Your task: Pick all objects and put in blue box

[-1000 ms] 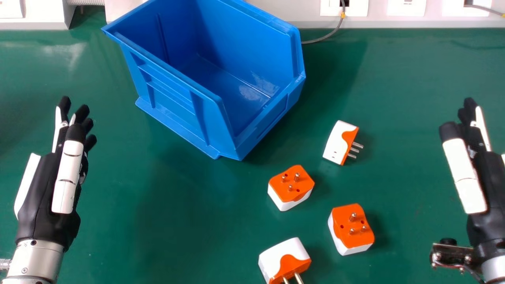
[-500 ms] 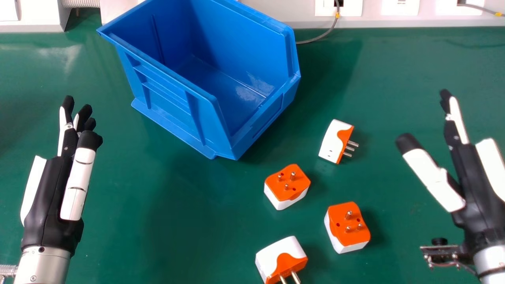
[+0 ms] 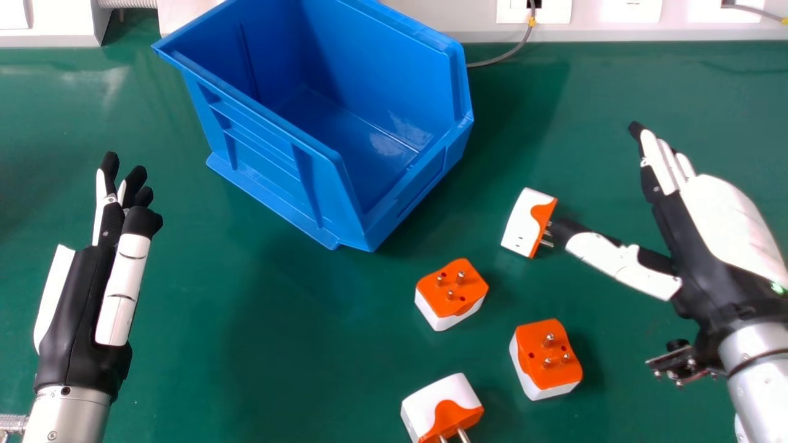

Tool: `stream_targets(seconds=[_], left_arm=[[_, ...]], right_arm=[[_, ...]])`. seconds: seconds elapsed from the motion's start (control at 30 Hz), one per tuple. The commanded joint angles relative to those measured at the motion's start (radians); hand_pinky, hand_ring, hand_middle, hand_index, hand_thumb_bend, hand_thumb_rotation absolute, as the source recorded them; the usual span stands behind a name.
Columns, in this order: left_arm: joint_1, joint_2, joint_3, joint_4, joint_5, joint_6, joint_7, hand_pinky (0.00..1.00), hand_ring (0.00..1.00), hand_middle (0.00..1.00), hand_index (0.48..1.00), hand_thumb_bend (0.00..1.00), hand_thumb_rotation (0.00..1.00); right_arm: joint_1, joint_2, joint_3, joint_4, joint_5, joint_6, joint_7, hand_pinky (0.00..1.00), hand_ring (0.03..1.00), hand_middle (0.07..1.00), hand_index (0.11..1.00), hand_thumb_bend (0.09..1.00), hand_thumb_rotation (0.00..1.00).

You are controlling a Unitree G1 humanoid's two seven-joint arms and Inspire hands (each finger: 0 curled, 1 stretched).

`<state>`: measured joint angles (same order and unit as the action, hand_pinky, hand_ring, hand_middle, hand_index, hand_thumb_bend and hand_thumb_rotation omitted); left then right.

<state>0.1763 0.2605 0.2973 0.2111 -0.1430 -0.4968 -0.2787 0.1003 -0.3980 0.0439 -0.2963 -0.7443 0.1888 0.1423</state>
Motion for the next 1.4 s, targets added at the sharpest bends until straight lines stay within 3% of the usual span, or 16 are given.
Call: stream_targets(seconds=[0.0,0.07,0.2,0.33,0.57,0.77,0.97,1.13,1.27,1.37], left_arm=[[0.005,0.011,0.002,-0.032,-0.009,0.000,0.003,0.95,0.99,1.00,1.000,0.68,1.00],[0.001,0.012,0.003,-0.020,-0.010,-0.002,0.000,0.96,0.99,1.00,1.000,0.68,1.00],[-0.001,0.015,0.003,-0.029,-0.018,0.009,-0.004,0.96,0.99,1.00,1.000,0.68,1.00],[-0.009,0.017,0.004,-0.014,-0.023,0.011,-0.008,0.96,0.99,1.00,1.000,0.67,1.00],[-0.013,0.017,0.001,-0.021,-0.016,0.023,-0.004,0.96,0.99,1.00,1.000,0.67,1.00],[-0.009,0.019,0.000,-0.042,-0.015,0.040,-0.002,0.96,0.99,1.00,1.000,0.67,1.00],[-0.019,0.024,0.003,-0.016,-0.010,0.035,-0.004,0.96,0.99,1.00,1.000,0.66,1.00],[-0.006,0.024,0.000,-0.051,-0.005,0.053,0.004,0.96,0.99,1.00,1.000,0.66,1.00],[-0.003,0.026,0.001,-0.056,-0.005,0.059,0.006,0.96,0.99,1.00,1.000,0.66,1.00],[0.006,0.025,-0.001,-0.075,-0.004,0.070,0.009,0.96,0.99,1.00,1.000,0.67,1.00]], right_arm=[[-0.057,-0.022,0.015,0.012,-0.039,0.021,0.007,0.91,1.000,1.000,1.000,0.536,0.81],[-0.082,-0.027,0.029,0.034,-0.050,0.028,0.010,0.88,0.994,1.000,1.000,0.556,0.76],[-0.131,-0.043,0.063,0.104,-0.075,0.022,0.007,0.87,0.986,1.000,1.000,0.568,0.72],[-0.175,-0.052,0.099,0.177,-0.096,0.032,0.004,0.87,0.978,1.000,1.000,0.584,0.68],[-0.235,-0.055,0.148,0.243,-0.136,0.075,0.026,0.87,0.970,1.000,1.000,0.599,0.65],[-0.231,-0.064,0.148,0.239,-0.122,0.088,0.042,0.89,0.977,1.000,1.000,0.598,0.64],[-0.250,-0.059,0.168,0.272,-0.130,0.089,0.040,0.90,0.979,1.000,1.000,0.597,0.64],[-0.303,-0.057,0.206,0.336,-0.143,0.091,0.047,0.90,0.979,1.000,1.000,0.598,0.64],[-0.366,-0.068,0.248,0.412,-0.155,0.094,0.079,0.90,0.978,1.000,1.000,0.605,0.66],[-0.406,-0.076,0.276,0.451,-0.164,0.108,0.118,0.91,0.983,1.000,1.000,0.609,0.67]])
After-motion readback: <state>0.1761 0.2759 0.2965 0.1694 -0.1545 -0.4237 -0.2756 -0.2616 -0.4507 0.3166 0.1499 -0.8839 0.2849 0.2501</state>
